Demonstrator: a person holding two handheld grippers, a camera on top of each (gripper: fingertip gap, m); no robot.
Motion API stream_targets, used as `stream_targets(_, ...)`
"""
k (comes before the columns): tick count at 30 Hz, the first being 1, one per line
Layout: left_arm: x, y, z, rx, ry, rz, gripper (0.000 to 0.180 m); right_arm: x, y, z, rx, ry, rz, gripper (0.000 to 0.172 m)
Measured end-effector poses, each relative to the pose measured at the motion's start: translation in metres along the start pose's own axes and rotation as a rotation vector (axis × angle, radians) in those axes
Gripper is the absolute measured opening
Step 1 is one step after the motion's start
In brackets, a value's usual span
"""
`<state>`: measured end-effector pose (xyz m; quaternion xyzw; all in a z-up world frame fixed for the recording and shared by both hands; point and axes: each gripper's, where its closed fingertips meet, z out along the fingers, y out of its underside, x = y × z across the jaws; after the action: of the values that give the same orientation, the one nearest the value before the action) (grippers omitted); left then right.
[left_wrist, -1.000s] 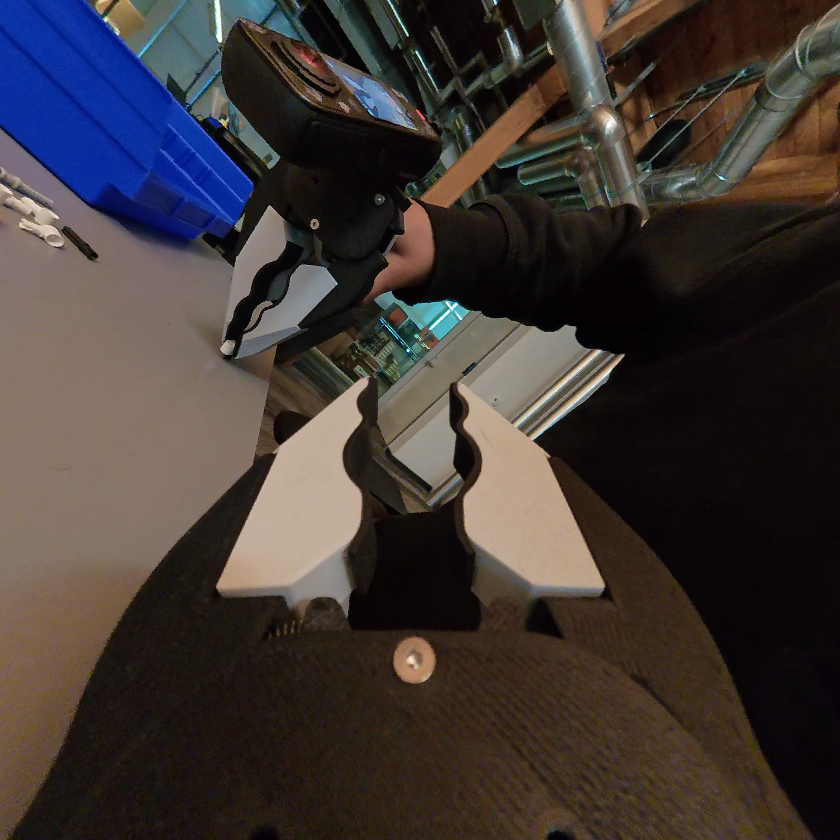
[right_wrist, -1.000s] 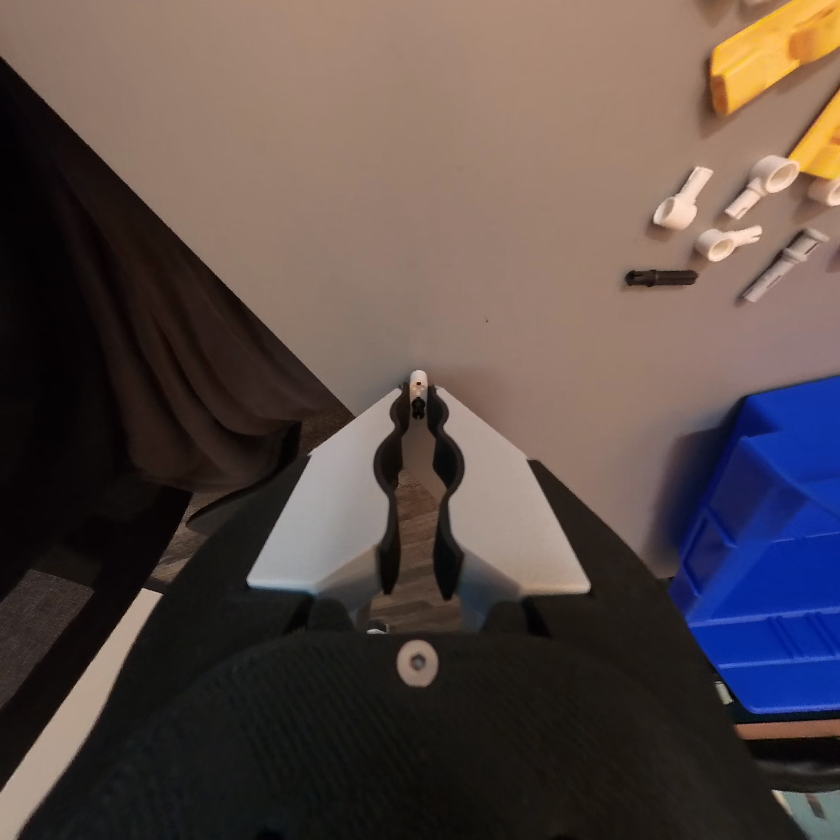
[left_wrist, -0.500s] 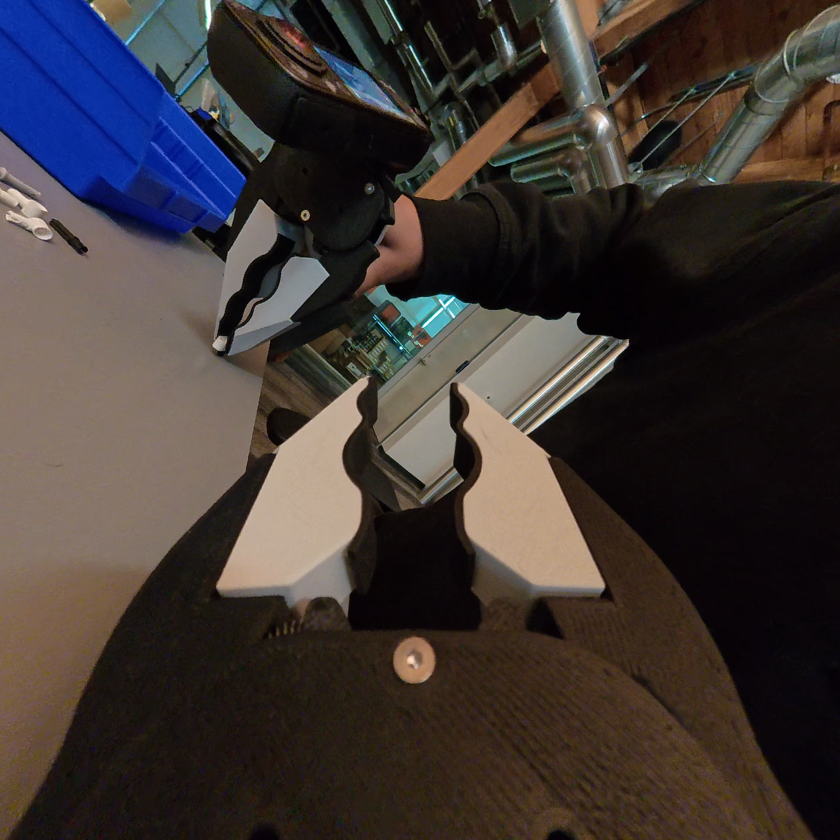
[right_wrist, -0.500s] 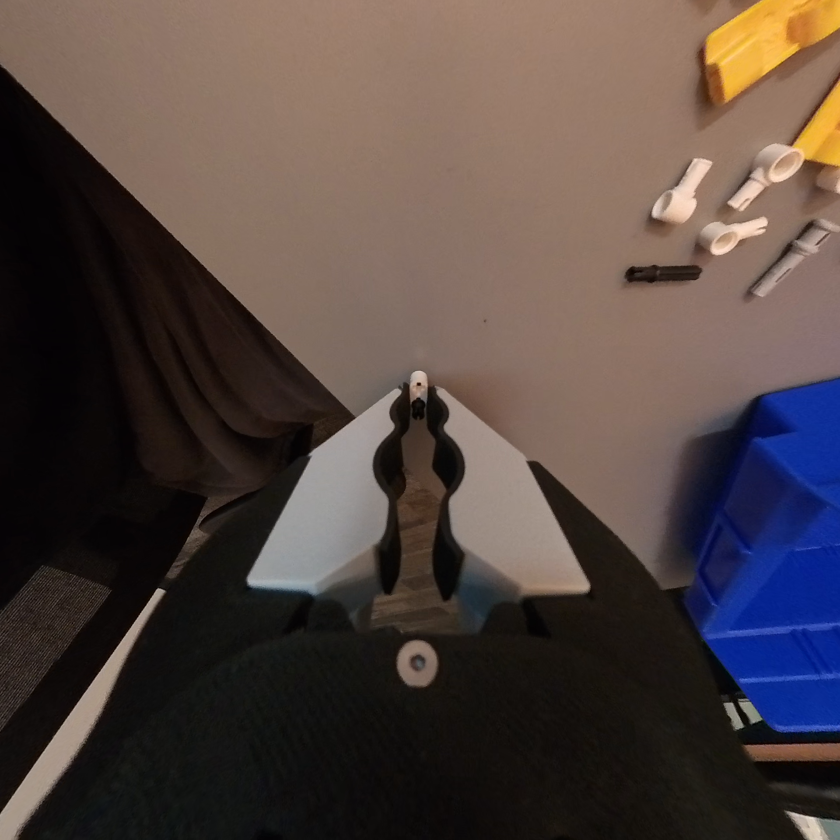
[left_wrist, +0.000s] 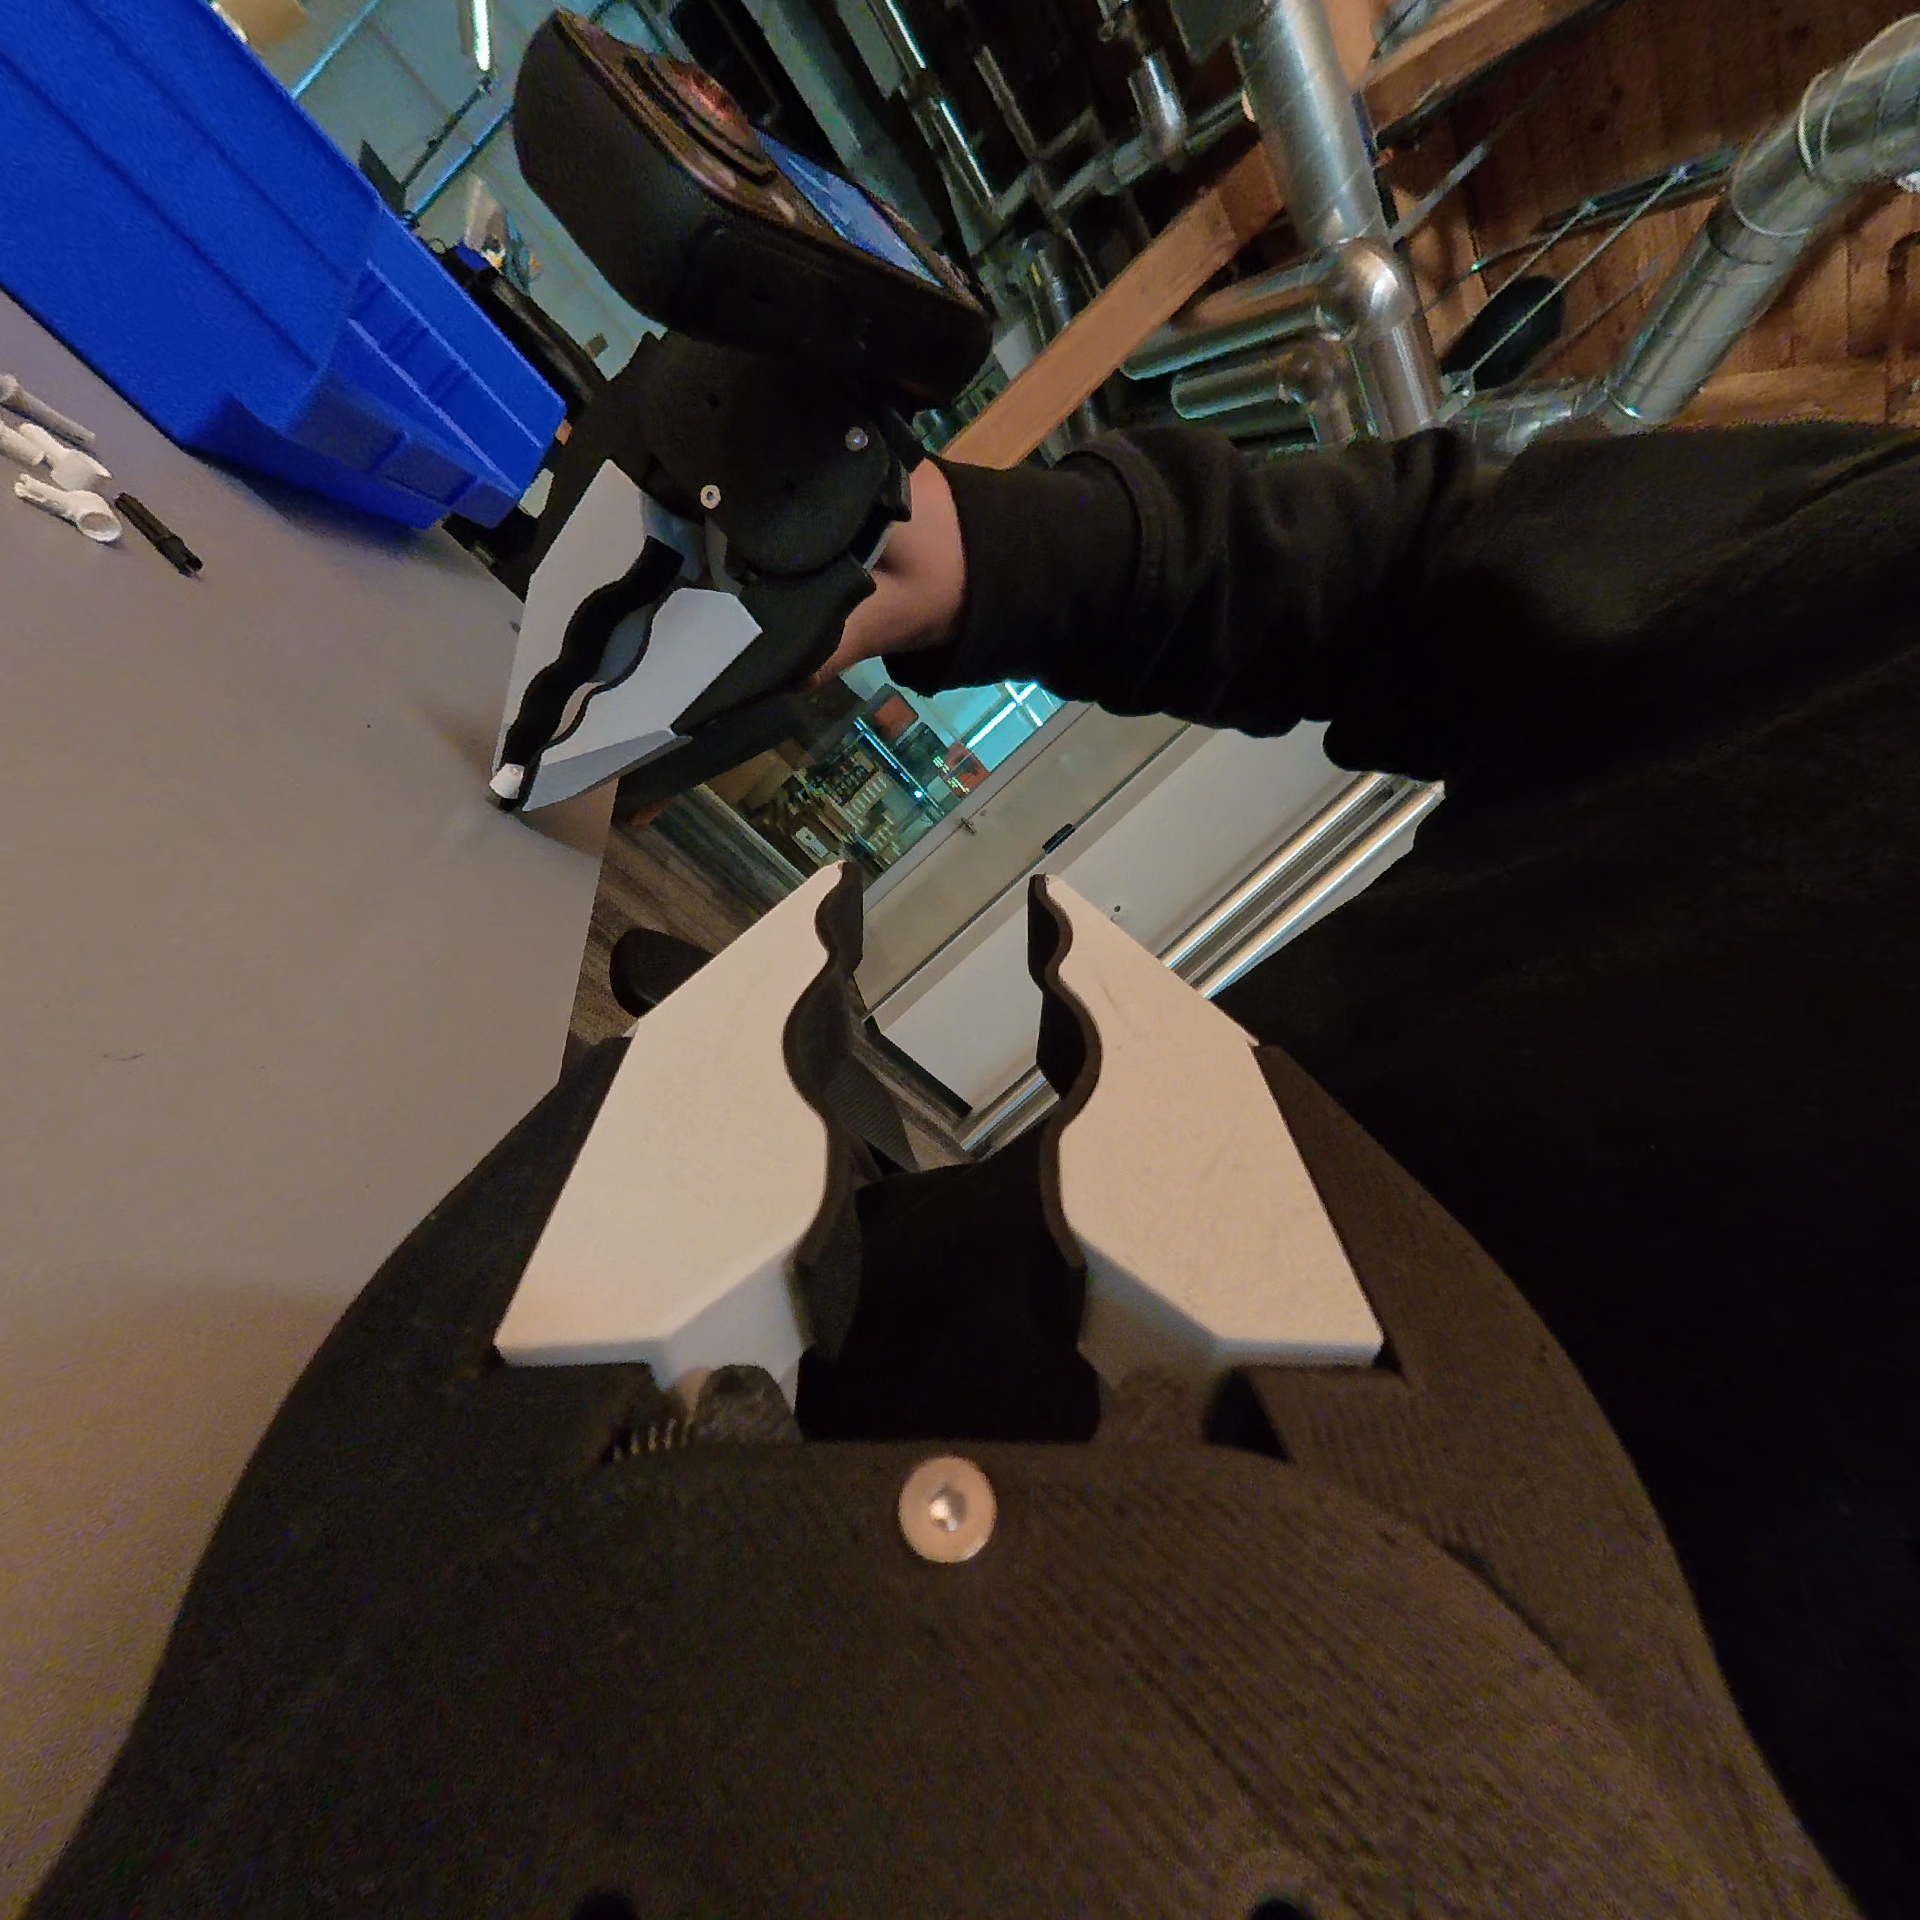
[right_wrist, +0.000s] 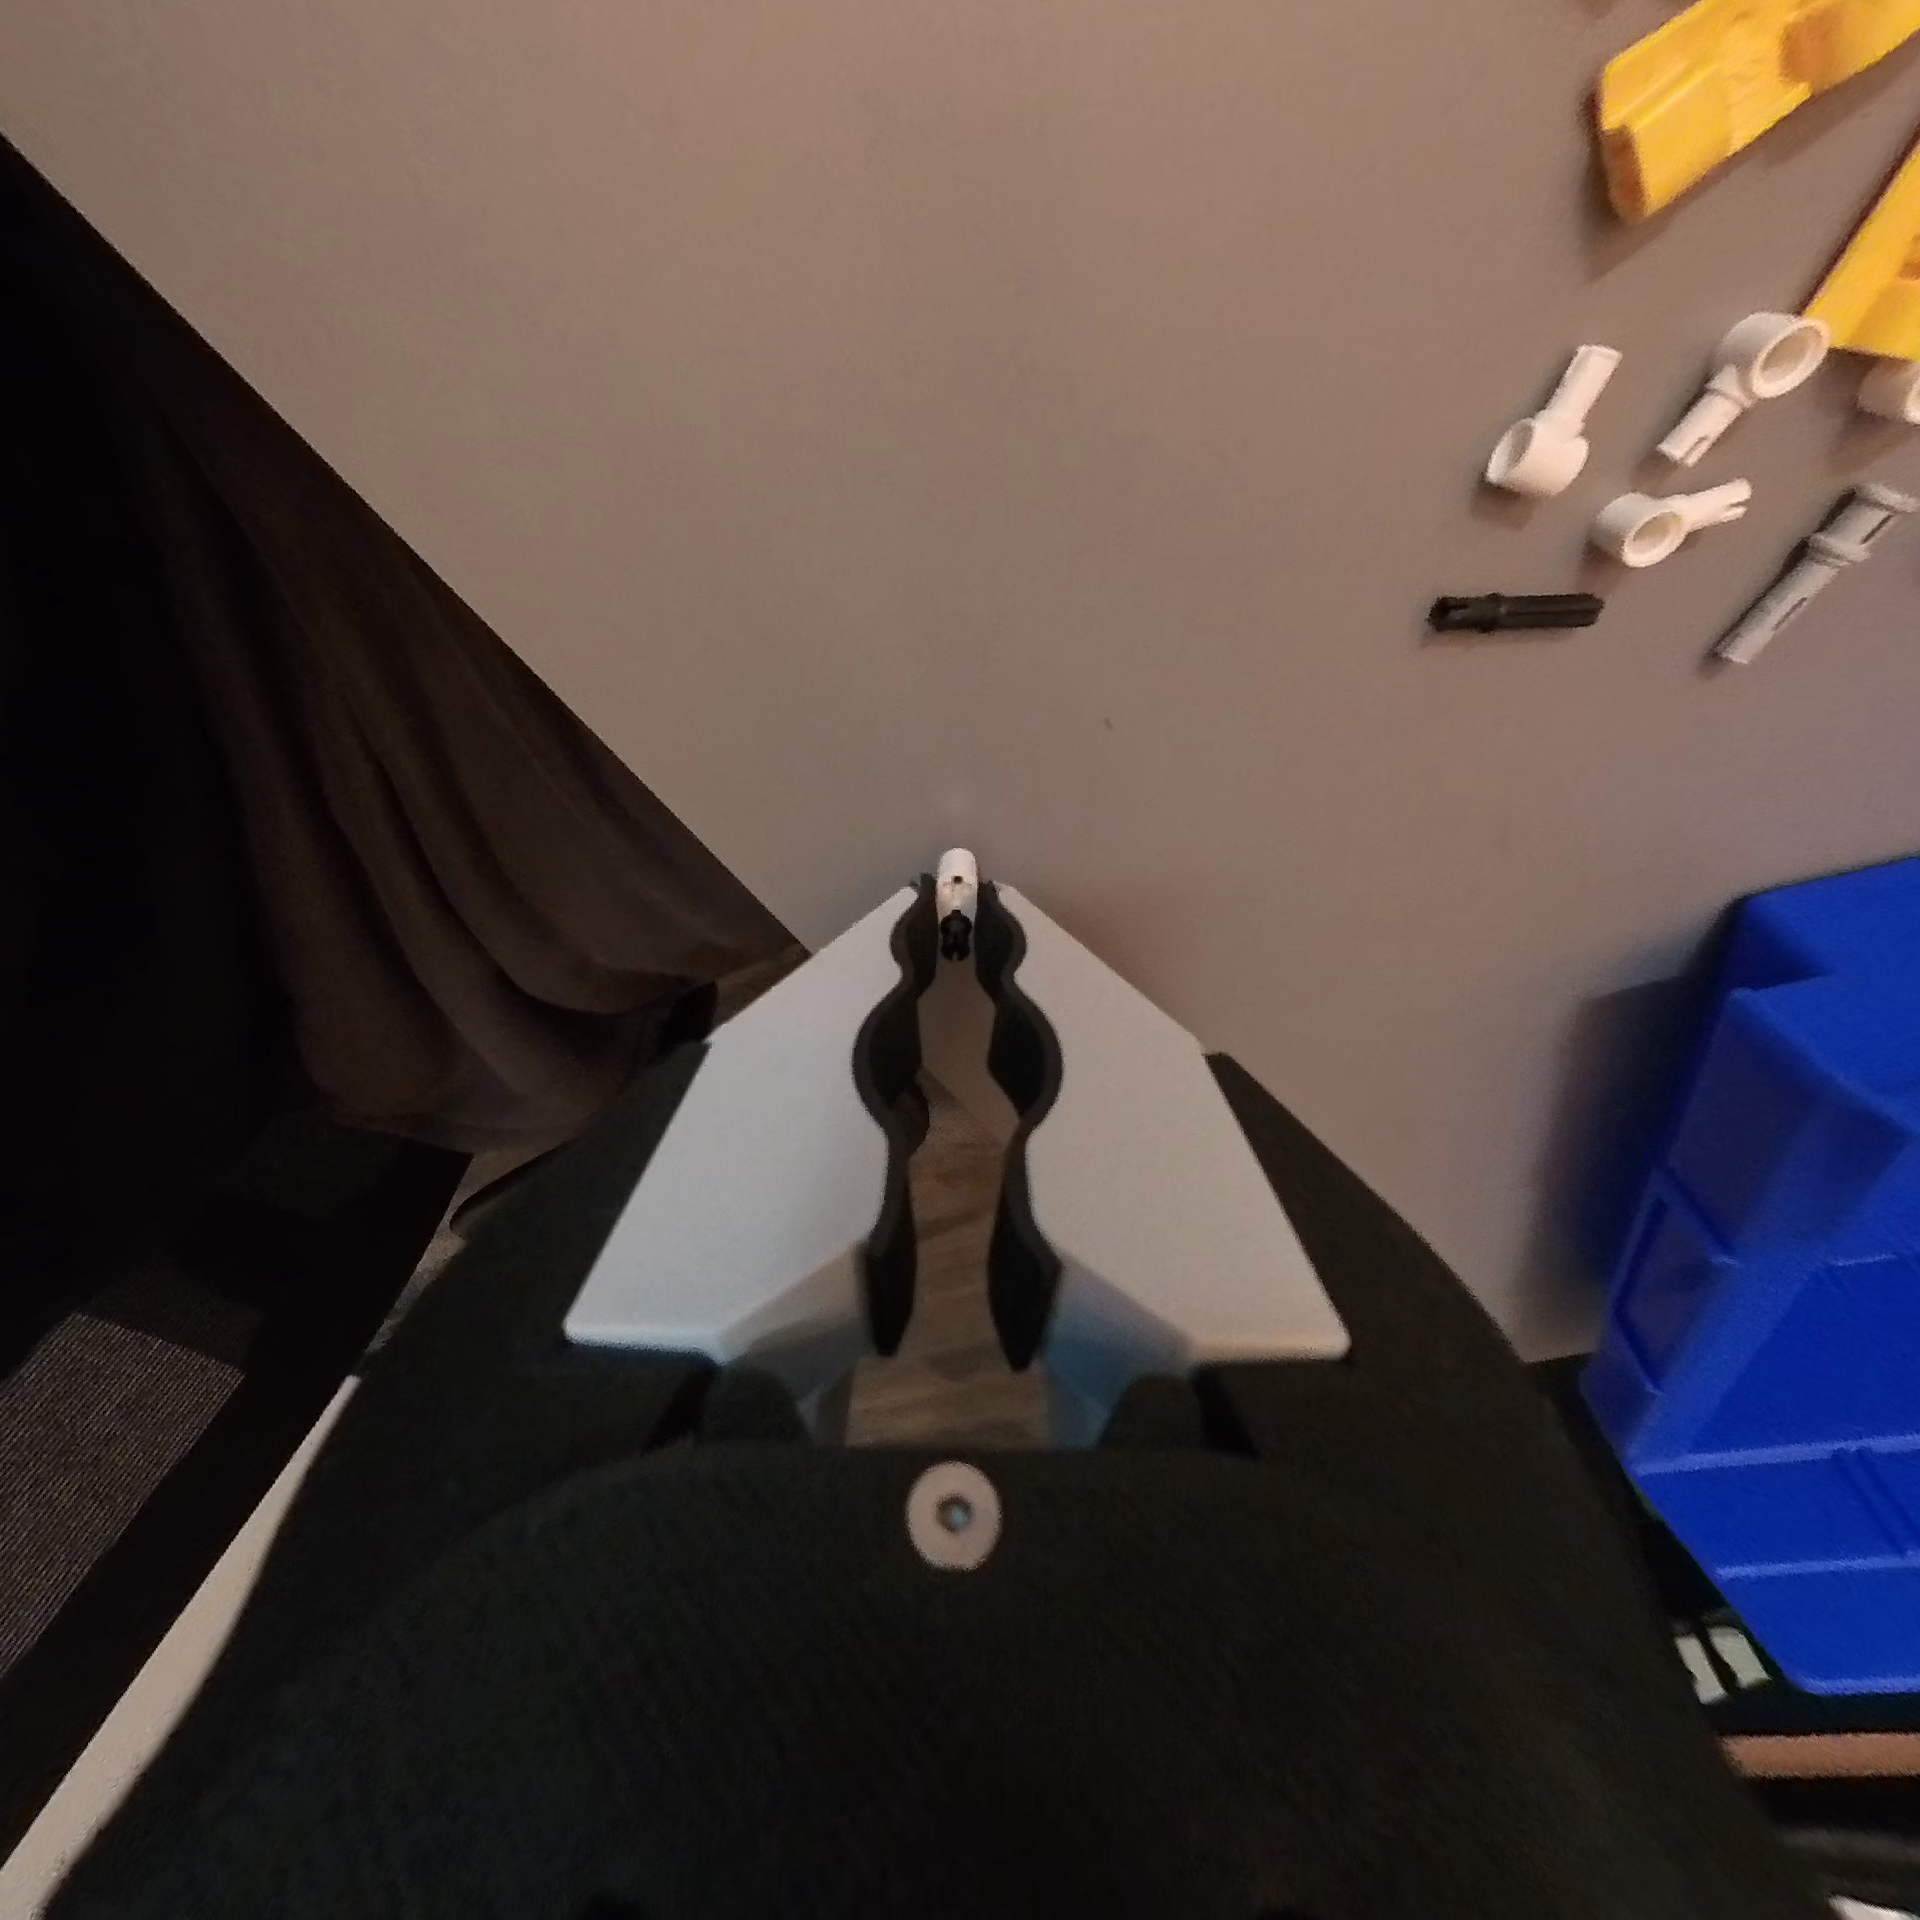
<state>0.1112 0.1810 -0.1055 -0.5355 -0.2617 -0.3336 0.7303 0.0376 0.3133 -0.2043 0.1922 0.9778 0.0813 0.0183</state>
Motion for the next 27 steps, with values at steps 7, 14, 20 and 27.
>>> stream_targets(7,0.0,0.002,0.002,-0.009,-0.004,-0.004,0.029,0.0,-0.003,0.001,0.002,-0.01,-0.003,0.005)
stream_targets(14,-0.001,0.001,0.001,-0.004,0.003,-0.012,0.03,0.0,-0.002,0.003,0.04,0.018,0.0,0.006)
stream_targets(20,0.002,-0.002,-0.001,0.013,0.031,-0.03,0.03,-0.009,-0.039,-0.016,0.245,0.099,-0.125,0.006)
stream_targets(27,-0.004,-0.018,-0.002,0.137,-0.016,-0.004,0.028,-0.043,-0.104,-0.079,0.653,0.374,-0.418,0.006)
